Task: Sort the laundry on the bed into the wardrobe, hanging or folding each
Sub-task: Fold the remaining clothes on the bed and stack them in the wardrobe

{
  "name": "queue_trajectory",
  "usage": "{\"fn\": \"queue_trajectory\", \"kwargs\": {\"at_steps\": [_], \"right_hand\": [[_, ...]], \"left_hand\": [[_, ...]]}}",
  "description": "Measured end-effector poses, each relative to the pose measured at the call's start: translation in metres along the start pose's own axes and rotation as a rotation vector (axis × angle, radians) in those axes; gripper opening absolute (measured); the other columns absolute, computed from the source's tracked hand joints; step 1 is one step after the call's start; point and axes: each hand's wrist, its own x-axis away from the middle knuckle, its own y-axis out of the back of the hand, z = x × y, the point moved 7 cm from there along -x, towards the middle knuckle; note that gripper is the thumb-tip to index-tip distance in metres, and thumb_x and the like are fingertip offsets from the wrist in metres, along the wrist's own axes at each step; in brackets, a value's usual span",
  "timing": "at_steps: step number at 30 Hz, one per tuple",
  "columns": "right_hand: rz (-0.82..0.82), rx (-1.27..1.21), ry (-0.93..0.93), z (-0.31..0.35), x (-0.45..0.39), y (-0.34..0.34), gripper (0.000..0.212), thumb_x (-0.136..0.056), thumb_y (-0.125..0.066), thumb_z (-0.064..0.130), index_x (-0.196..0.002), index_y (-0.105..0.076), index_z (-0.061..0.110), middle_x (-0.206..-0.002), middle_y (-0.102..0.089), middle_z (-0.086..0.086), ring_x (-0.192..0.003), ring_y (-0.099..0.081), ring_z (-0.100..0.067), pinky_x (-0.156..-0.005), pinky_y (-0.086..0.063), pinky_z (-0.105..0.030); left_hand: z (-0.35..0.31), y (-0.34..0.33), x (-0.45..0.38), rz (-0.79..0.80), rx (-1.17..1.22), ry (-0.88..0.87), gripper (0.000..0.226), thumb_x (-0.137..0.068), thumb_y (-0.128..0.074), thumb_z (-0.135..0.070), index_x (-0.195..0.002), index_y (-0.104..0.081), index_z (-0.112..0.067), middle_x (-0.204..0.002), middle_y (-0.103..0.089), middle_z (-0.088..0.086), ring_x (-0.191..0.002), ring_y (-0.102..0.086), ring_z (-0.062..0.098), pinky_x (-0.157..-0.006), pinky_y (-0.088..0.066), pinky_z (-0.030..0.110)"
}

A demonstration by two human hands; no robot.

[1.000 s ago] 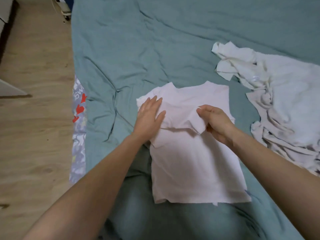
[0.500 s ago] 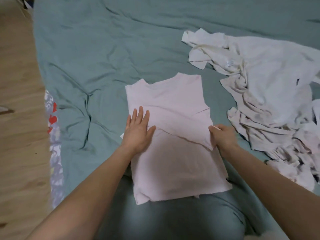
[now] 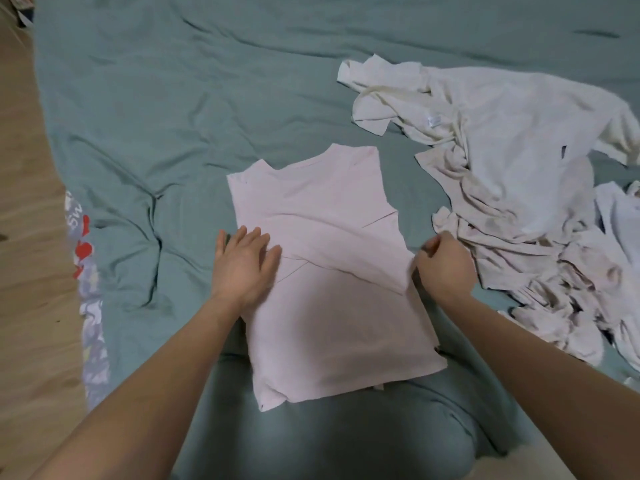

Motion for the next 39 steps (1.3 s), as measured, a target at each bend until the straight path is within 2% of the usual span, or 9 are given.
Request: {"fn": "queue_trajectory", "kwargs": {"at_steps": [4, 10, 13, 18, 23, 27, 32, 34, 39], "right_hand": [[0.068, -0.159, 0.356, 0.072, 0.004, -0.02, 0.005, -0.084, -0.056, 0.014, -0.086, -0.058, 0.01, -0.086, -0.061, -0.005, -0.086, -0.055, -0.026, -0.068, -0.035, -0.03], [0.245, -0.091, 0.612, 0.179, 0.017, -0.079, 0.024, -0.095, -0.051, 0.025, -0.109, -0.057, 0.007, -0.11, -0.059, -0.009, -0.105, -0.05, -0.026, -0.085, -0.036, -0.032], [0.307, -0.047, 0.655, 0.216, 0.015, -0.105, 0.028, -0.095, -0.051, 0.028, -0.112, -0.055, 0.006, -0.113, -0.058, -0.012, -0.108, -0.05, -0.028, -0.085, -0.037, -0.033], [0.366, -0.014, 0.663, 0.256, 0.001, -0.138, 0.028, -0.092, -0.055, 0.028, -0.11, -0.058, 0.006, -0.111, -0.06, -0.012, -0.106, -0.053, -0.029, -0.084, -0.04, -0.033], [0.411, -0.029, 0.622, 0.264, -0.012, -0.155, 0.005, -0.086, -0.058, 0.016, -0.082, -0.054, 0.016, -0.086, -0.061, -0.002, -0.09, -0.057, -0.026, -0.071, -0.039, -0.03], [0.417, -0.107, 0.702, 0.265, -0.006, -0.156, 0.009, -0.088, -0.058, 0.016, -0.083, -0.051, 0.018, -0.075, -0.054, 0.004, -0.077, -0.05, -0.022, -0.066, -0.035, -0.031], [0.435, -0.207, 0.677, 0.264, -0.007, -0.153, 0.008, -0.085, -0.059, 0.011, -0.084, -0.054, 0.017, -0.068, -0.049, 0.012, -0.072, -0.047, -0.016, -0.062, -0.029, -0.027], [0.407, -0.206, 0.665, 0.262, -0.01, -0.151, 0.012, -0.084, -0.054, 0.005, -0.091, -0.055, 0.015, -0.072, -0.051, 0.01, -0.076, -0.049, -0.017, -0.065, -0.032, -0.029], [0.199, -0.123, 0.693, 0.24, -0.01, -0.126, 0.03, -0.081, -0.047, -0.002, -0.109, -0.053, 0.008, -0.093, -0.058, -0.006, -0.086, -0.051, -0.026, -0.073, -0.038, -0.035]], "left_hand": [[0.018, 0.022, -0.014, -0.245, 0.244, 0.109, 0.029, -0.096, -0.049, -0.028, -0.109, -0.067, -0.01, -0.114, -0.064, 0.011, -0.108, -0.054, 0.033, -0.098, -0.036, 0.038], [0.059, 0.013, -0.04, -0.244, 0.642, 0.606, 0.034, -0.098, -0.05, -0.024, -0.115, -0.062, 0.003, -0.113, -0.065, 0.018, -0.107, -0.059, 0.03, -0.088, -0.041, 0.031], [0.07, 0.008, -0.054, -0.249, 0.764, 0.664, 0.032, -0.099, -0.047, -0.02, -0.108, -0.066, 0.004, -0.111, -0.067, 0.02, -0.105, -0.06, 0.032, -0.087, -0.043, 0.033], [0.074, 0.01, -0.089, -0.21, 0.956, 0.493, 0.025, -0.099, -0.043, -0.013, -0.12, -0.057, -0.01, -0.105, -0.066, 0.001, -0.089, -0.058, 0.011, -0.084, -0.046, 0.023], [0.083, 0.014, -0.125, 0.07, 0.619, 0.044, 0.023, -0.097, -0.048, -0.012, -0.116, -0.06, -0.016, -0.096, -0.06, 0.003, -0.09, -0.056, 0.023, -0.09, -0.048, 0.037], [0.082, 0.024, -0.135, 0.246, 0.503, -0.025, 0.017, -0.096, -0.057, -0.025, -0.107, -0.058, -0.013, -0.078, -0.054, -0.004, -0.073, -0.049, 0.014, -0.064, -0.038, 0.014], [0.08, 0.032, -0.153, 0.378, 0.224, -0.079, 0.018, -0.094, -0.06, -0.031, -0.092, -0.051, -0.014, -0.089, -0.056, 0.005, -0.082, -0.048, 0.02, -0.064, -0.034, 0.027], [0.082, 0.038, -0.161, 0.31, 0.185, -0.074, 0.013, -0.093, -0.06, -0.025, -0.091, -0.051, -0.015, -0.091, -0.058, 0.007, -0.084, -0.051, 0.022, -0.069, -0.036, 0.03], [0.083, 0.056, -0.126, -0.222, 0.305, 0.004, 0.013, -0.087, -0.06, -0.015, -0.097, -0.053, -0.013, -0.1, -0.059, 0.006, -0.092, -0.053, 0.025, -0.079, -0.045, 0.039]]}}
